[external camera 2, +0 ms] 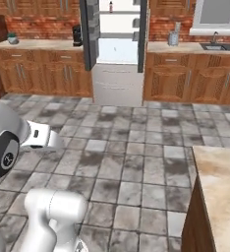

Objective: Open the fridge, grab two sodas, and place both sodas inside the bowl with ice on the dining counter.

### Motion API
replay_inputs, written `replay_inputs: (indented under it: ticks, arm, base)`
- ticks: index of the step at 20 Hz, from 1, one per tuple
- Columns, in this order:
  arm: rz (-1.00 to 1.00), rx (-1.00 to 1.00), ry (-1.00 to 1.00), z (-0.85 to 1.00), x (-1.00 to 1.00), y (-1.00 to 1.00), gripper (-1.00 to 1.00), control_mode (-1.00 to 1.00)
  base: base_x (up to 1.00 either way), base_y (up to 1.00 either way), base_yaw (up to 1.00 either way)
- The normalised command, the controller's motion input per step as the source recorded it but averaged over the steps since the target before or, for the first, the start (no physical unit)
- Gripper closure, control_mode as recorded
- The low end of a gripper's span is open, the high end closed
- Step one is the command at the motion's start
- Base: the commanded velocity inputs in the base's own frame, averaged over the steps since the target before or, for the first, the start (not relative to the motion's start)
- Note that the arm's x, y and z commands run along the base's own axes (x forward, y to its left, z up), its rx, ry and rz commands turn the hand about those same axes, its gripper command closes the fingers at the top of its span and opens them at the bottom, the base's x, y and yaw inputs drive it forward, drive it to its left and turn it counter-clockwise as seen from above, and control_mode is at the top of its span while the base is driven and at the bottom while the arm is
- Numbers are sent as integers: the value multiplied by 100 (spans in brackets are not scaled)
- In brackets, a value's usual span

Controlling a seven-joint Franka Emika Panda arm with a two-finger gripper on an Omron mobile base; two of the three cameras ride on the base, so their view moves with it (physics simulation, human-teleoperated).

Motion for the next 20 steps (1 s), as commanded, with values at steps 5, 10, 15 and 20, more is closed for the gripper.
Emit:
replay_inputs:
  ticks: [5, 10, 15, 20]
  arm:
    - [0, 0, 0, 0, 0, 0, -100, 100]
    - [0, 0, 0, 0, 0, 0, -100, 100]
    - [0, 0, 0, 0, 0, 0, -100, 100]
    - [0, 0, 0, 0, 0, 0, -100, 100]
  base:
    - [100, 9, 0]
    - [100, 0, 0]
    - [100, 0, 0]
    - [100, 0, 0]
